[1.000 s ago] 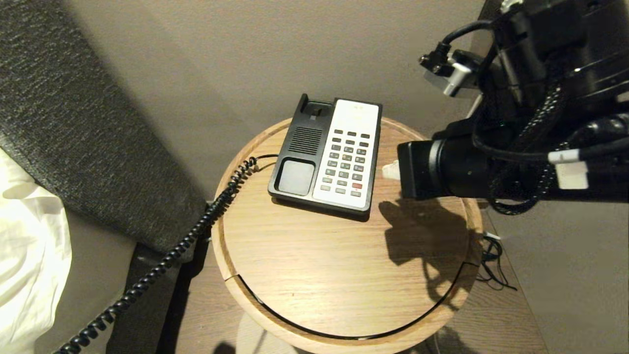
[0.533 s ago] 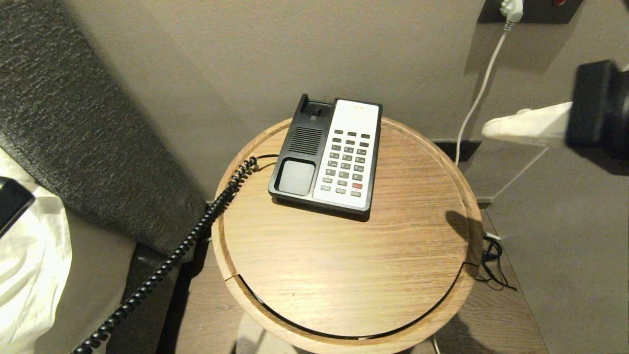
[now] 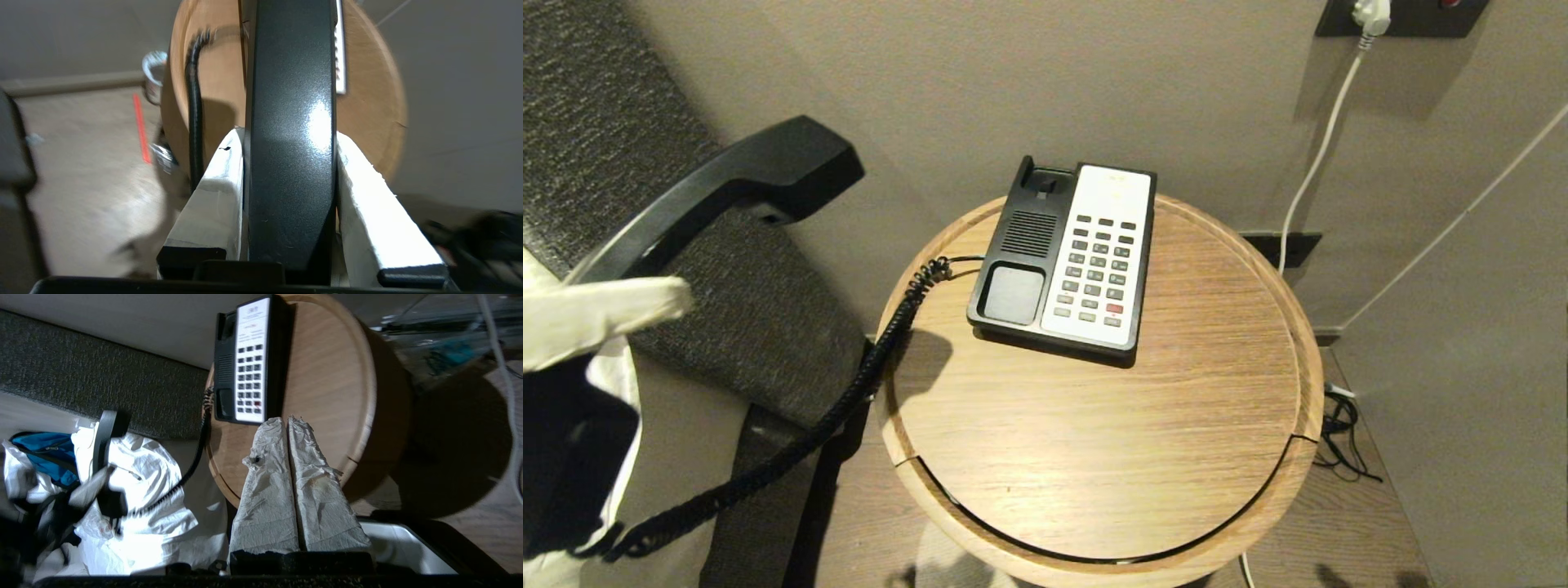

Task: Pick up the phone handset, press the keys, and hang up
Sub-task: Put the handset back

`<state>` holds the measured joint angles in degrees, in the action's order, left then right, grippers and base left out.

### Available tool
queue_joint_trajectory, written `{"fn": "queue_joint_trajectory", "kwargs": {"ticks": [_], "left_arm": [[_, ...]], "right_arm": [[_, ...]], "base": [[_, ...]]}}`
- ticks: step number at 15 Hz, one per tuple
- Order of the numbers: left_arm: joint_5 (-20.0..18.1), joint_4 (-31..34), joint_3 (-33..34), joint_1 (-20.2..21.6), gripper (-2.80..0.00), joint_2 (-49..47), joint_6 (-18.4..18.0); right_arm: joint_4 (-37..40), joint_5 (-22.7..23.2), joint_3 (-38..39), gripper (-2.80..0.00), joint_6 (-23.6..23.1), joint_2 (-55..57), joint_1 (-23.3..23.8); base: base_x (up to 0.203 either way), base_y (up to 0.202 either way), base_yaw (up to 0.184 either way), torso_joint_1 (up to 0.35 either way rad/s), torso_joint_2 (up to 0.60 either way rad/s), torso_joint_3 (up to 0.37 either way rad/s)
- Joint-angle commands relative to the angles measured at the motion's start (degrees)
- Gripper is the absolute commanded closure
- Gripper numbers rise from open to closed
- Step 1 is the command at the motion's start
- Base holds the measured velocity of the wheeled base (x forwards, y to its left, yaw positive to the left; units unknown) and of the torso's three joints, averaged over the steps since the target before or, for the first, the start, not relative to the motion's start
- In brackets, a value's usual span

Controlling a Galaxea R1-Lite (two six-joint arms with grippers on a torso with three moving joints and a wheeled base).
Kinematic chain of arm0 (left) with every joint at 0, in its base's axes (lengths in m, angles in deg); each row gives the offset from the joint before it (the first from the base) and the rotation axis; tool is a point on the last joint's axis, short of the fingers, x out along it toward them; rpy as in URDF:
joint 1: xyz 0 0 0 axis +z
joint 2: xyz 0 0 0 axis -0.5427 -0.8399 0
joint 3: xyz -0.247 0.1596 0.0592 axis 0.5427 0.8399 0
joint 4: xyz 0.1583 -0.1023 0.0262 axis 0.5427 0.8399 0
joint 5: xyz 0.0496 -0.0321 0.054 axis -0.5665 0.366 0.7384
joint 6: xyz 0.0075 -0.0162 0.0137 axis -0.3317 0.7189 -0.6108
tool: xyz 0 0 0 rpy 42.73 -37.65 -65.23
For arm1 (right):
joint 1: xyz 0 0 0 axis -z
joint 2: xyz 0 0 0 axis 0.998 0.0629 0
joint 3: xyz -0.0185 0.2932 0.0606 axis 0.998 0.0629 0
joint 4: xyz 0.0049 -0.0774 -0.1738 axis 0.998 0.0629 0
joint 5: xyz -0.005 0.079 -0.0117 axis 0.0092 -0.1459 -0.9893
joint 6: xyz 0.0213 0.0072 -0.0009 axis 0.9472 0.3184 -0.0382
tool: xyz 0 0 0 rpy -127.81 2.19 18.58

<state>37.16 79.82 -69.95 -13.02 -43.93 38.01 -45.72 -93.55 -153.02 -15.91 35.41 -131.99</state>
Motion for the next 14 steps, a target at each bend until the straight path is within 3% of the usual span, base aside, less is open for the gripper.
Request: {"fn": "queue_joint_trajectory", "kwargs": {"ticks": [1, 7, 14], "left_arm": [[1.65, -0.29, -7.83, -0.67, 0.0, -14.67, -3.91], [11.71, -0.04, -23.47, -4.19, 0.0, -31.92, -7.36], [17.23, 0.13, -35.5, -2.72, 0.0, -45.42, -7.11]], "right_arm": [[3.46, -0.1, 0.58, 0.0, 0.07, -7.72, 0.0], [0.96, 2.04, 5.05, 0.0, -1.07, -8.35, -0.7], [1.08, 2.95, 5.66, 0.0, -0.81, -9.35, -1.87]], "base": [[0.0, 0.0, 0.0, 0.0, 0.0, 0.0], [0.0, 0.0, 0.0, 0.0, 0.0, 0.0], [0.0, 0.0, 0.0, 0.0, 0.0, 0.0]]}}
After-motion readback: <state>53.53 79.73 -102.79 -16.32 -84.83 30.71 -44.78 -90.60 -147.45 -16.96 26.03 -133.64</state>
